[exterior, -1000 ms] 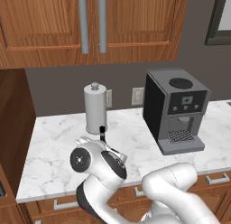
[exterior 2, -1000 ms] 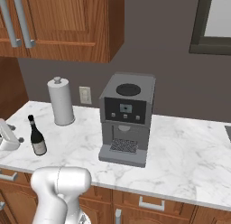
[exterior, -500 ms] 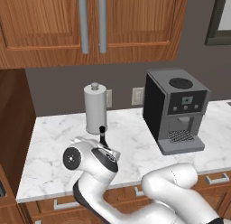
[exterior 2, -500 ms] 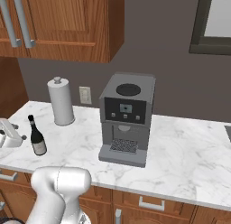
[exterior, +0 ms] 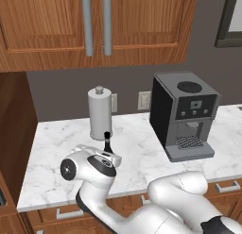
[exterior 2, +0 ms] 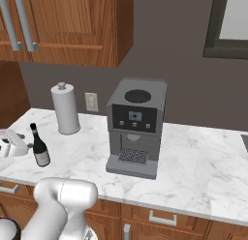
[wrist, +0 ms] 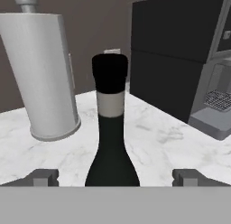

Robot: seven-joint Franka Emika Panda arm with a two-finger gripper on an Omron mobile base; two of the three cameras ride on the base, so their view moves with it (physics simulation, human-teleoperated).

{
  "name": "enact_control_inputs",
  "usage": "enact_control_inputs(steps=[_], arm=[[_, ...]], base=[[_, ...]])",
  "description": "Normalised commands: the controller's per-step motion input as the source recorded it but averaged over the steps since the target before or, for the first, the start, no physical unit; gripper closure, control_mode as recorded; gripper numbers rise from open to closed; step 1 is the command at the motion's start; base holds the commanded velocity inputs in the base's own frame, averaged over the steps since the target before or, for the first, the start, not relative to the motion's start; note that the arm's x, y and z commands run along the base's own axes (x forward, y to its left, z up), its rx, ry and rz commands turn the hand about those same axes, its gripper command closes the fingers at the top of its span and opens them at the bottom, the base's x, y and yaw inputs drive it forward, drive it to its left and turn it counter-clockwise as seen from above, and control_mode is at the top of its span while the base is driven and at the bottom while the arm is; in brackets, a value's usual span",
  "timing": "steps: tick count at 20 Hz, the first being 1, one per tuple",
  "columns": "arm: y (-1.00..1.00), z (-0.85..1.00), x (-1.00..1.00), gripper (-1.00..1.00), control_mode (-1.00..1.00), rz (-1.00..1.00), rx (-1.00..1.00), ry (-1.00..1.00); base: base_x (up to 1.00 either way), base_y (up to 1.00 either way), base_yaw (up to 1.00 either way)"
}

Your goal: There is a wine glass and glass cup on the dining counter. Place the wine bottle next to the wine glass and the juice bottle next to the glass cup.

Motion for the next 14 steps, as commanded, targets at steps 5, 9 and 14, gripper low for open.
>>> enact_control_inputs(steps=[5,9,14], arm=[[0.07,-0.1,0.13,-1.0,-1.0,0.0,-0.07,0.0],[0.08,-0.11,0.04,-1.0,-1.0,0.0,-0.08,-0.01],[0.01,-0.09,0.03,-1.0,-1.0,0.0,-0.05,-0.01]], base=[[0.0,0.0,0.0],[0.0,0.0,0.0],[0.0,0.0,0.0]])
